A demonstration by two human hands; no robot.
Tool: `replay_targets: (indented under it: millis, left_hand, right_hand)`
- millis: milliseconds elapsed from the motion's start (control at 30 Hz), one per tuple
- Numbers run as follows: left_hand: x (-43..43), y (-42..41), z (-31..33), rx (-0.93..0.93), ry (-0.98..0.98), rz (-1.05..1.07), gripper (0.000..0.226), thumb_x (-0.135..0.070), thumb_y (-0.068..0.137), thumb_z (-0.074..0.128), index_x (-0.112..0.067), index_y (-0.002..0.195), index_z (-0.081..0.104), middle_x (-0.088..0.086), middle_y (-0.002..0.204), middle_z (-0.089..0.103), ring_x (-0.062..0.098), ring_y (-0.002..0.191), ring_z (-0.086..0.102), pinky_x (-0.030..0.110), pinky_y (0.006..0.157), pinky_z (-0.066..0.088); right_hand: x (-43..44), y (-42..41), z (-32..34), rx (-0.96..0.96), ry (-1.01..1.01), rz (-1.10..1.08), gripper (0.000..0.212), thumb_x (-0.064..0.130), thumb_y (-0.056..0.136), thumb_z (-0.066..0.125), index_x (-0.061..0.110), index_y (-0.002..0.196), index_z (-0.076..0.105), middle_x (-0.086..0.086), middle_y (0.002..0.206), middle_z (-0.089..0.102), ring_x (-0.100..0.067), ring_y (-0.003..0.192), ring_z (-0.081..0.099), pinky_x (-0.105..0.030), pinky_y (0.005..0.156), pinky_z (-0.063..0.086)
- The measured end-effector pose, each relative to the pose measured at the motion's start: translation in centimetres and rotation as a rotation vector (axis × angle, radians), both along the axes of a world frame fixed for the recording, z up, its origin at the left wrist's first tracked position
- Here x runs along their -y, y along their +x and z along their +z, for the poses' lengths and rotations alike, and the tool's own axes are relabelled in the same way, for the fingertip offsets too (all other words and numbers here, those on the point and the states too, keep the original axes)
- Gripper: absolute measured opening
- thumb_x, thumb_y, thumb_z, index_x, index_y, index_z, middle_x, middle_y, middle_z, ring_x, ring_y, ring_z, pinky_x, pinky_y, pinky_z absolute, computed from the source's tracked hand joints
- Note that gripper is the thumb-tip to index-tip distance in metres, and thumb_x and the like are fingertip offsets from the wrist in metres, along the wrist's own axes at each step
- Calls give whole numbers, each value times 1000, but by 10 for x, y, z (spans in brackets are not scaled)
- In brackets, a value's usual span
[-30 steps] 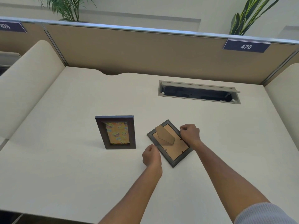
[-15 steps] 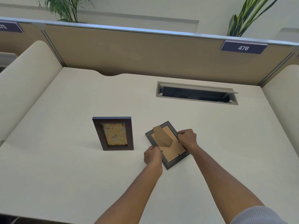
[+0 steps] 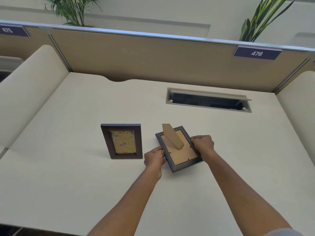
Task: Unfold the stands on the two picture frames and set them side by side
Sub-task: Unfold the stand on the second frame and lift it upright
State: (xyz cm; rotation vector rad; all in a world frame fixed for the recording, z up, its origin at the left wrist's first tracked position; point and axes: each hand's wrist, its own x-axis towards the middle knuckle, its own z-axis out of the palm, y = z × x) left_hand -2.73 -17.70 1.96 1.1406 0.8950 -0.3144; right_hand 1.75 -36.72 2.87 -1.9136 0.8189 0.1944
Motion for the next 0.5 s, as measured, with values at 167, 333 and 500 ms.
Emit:
replay_targets:
  millis: [167,333,500]
  left_hand:
    - [-15,8,10,67,-67,-26,20,4,92,63,-6,103,77,9,90,78,18,79,73,24,61,57]
    - [-24,17,18,140,-125,-42,22,-2,91,63,-8,106,79,9,99,80,19,85,73,29,72,53]
    - [-26,17,22,221,-143,-113,38,4,92,55,-22,104,79,2,99,81,15,92,72,36,83,54]
  right_hand:
    - [7,2,10,-70,197,-71,14,3,91,66,5,95,80,-11,93,75,-26,89,68,-38,78,60]
    - [16,-6,27,-86,484,-13,22,-5,98,53,-1,105,74,-16,99,74,-26,87,68,-37,74,61]
    - [18,-17,30,-24,645,-59,38,-14,97,40,3,99,74,-17,108,73,-30,98,69,-34,65,64]
